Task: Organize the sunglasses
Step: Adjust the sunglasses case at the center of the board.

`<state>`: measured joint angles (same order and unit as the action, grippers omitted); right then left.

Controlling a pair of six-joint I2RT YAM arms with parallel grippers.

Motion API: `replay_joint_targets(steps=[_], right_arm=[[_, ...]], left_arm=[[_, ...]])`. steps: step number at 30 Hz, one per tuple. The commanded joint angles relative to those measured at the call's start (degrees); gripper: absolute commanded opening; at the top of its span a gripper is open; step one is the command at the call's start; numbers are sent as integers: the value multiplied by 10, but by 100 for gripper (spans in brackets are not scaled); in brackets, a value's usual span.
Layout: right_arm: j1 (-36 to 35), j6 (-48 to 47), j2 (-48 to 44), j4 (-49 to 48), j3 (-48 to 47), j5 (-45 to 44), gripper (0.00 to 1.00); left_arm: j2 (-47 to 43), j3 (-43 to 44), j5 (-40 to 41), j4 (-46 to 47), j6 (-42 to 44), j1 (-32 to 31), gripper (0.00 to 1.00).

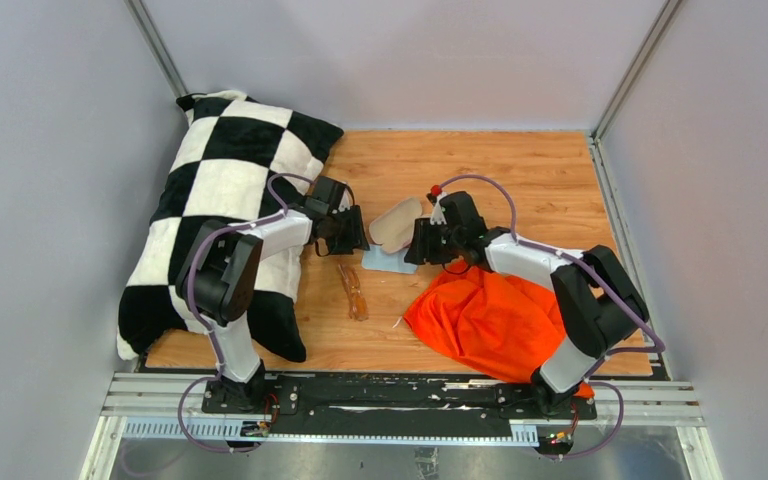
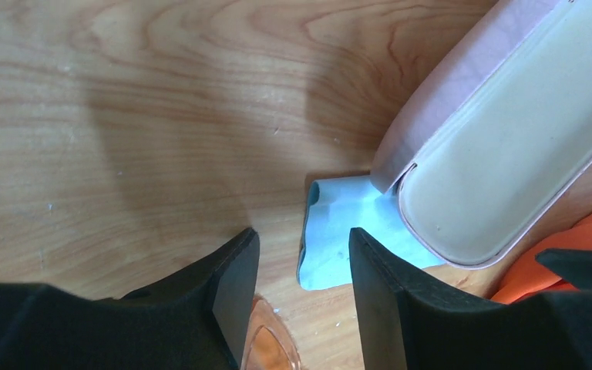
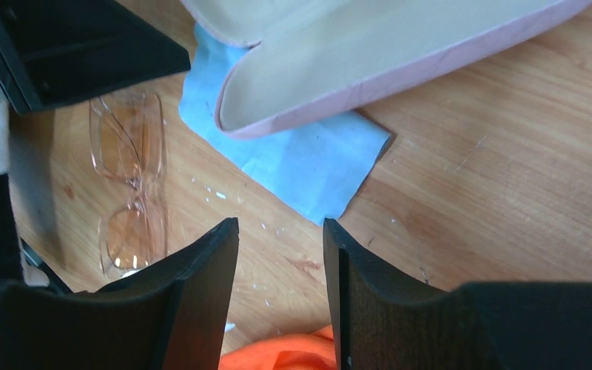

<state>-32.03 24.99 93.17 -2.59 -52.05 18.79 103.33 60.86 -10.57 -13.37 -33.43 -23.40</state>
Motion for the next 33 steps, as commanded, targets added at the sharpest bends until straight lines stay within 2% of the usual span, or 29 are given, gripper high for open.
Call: replay_joint_targets(steps=[1, 9, 21, 28, 33], right_arm=[[17, 53, 9, -34, -4, -29, 47], [20, 67, 70, -63, -48, 14, 41], [20, 97, 139, -98, -99, 30, 31], [22, 99, 165, -103, -123, 32, 30], [23, 94, 123, -111, -92, 43, 38]], left_arm=[[20, 20, -14, -6, 31, -5, 53], [20, 5, -25, 8, 18, -5, 52], [9, -15, -31, 6, 14, -5, 51], [-3, -26, -35, 4, 15, -5, 51], [2, -32, -43, 2, 30, -5, 51]])
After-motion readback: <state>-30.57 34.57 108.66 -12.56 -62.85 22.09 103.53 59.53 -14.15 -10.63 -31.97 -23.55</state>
